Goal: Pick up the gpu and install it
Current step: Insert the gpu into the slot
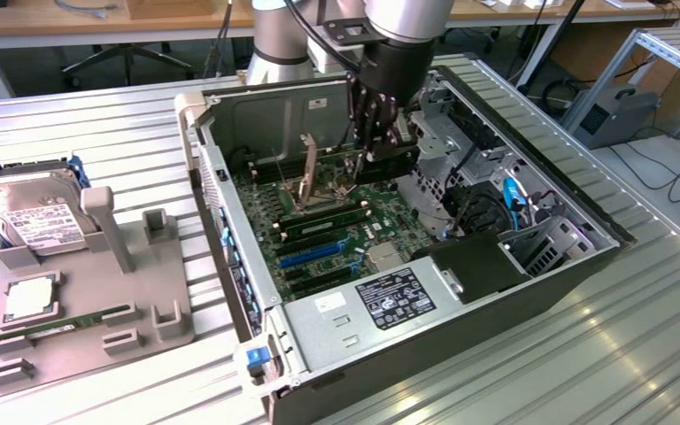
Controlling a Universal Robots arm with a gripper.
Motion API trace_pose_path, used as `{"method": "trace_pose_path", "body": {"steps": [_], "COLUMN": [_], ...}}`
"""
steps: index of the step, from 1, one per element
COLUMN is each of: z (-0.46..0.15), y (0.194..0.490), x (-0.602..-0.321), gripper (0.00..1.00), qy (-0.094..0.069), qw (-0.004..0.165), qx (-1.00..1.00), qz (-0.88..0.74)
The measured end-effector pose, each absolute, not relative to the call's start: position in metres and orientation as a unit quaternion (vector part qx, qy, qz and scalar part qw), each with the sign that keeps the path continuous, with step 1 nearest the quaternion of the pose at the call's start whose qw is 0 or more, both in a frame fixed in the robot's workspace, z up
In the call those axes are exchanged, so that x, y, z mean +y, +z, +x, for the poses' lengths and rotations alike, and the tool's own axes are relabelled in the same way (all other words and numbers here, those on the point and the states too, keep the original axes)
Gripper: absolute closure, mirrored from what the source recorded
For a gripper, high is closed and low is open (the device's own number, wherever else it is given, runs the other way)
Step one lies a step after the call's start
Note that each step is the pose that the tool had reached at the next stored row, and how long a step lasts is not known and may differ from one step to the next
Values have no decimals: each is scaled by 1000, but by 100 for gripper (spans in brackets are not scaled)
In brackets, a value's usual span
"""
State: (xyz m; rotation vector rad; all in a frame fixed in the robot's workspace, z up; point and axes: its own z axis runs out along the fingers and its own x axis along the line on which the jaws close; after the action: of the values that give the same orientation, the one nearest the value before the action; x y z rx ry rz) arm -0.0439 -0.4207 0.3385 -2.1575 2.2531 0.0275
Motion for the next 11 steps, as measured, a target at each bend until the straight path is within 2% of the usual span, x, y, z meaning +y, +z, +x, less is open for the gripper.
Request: {"method": "trace_pose_path", "body": {"steps": [11], "z": [-44], "y": [338], "x": [-423], "gripper": [73], "qy": [9], "qw": [11], "qx": [722], "qz": [-692]}}
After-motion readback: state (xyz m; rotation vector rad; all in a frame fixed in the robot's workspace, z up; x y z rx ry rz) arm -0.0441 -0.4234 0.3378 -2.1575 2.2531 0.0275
